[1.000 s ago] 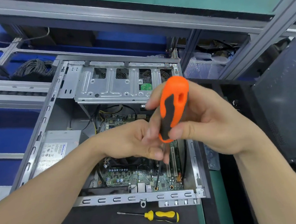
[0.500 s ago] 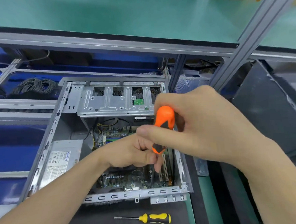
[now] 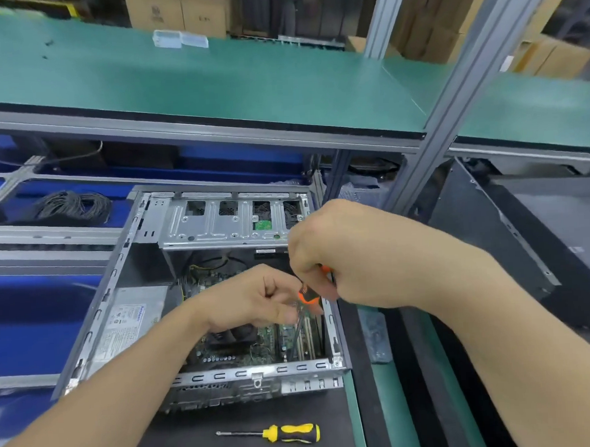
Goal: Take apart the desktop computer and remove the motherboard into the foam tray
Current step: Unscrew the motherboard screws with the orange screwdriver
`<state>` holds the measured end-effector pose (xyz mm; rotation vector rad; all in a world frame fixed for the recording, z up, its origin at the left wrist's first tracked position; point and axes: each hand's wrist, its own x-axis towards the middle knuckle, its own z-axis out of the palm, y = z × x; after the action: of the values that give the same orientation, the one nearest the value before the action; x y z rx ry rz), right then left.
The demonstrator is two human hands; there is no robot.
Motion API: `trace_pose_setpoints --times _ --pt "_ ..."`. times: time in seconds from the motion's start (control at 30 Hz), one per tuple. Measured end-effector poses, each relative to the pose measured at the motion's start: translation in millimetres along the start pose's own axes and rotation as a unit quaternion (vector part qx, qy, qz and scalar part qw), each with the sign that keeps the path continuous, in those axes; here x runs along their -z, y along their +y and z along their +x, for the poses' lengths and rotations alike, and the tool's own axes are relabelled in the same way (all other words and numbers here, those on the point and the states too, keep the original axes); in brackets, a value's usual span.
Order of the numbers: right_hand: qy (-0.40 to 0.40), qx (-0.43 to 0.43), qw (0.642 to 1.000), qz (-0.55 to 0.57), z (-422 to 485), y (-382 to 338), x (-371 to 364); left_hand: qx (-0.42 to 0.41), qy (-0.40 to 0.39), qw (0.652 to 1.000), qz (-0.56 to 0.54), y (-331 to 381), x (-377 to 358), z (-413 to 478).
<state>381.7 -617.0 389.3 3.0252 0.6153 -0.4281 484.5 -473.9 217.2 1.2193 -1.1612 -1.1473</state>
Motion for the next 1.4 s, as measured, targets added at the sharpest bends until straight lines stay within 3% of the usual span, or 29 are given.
trace_pose_setpoints --times 0.2,0.4,0.47,0.6,0.7,0.77,0.9,1.1,1.27,1.4 --pt "0.068 0.0 0.996 0.062 -7 4 -14 -0.019 0.037 0.999 -0.012 34 2 -2" --pt "0.138 0.0 0.975 0.176 -11 0 -21 -0.022 0.073 0.993 0.085 44 -3 2" --pt "0.177 -0.034 0.972 0.152 -10 -5 -27 -0.027 0.113 0.988 0.106 40 -8 2" --pt "0.214 -0.162 0.962 -0.055 -3 -17 -30 -0.032 0.192 0.978 0.074 35 -21 8" --pt "0.219 -0.233 0.946 -0.06 0 -26 -20 -0.04 0.229 0.964 0.126 36 -32 15" --pt "0.174 -0.249 0.952 -0.042 2 -25 -17 -0.035 0.227 0.965 0.127 36 -35 17" --pt "0.098 -0.2 0.975 0.006 2 -16 -13 -0.07 0.207 0.969 0.112 32 -32 13" --pt "0.037 -0.088 0.994 0.057 -20 -1 0 -0.064 0.106 0.992 -0.02 26 -9 -1" --pt "0.009 -0.015 0.997 0.07 -18 -4 5 -0.048 0.034 0.998 0.025 39 -1 2" --pt "0.029 0.0 0.994 0.104 -14 -4 -3 0.007 0.031 0.998 0.059 40 -1 2"
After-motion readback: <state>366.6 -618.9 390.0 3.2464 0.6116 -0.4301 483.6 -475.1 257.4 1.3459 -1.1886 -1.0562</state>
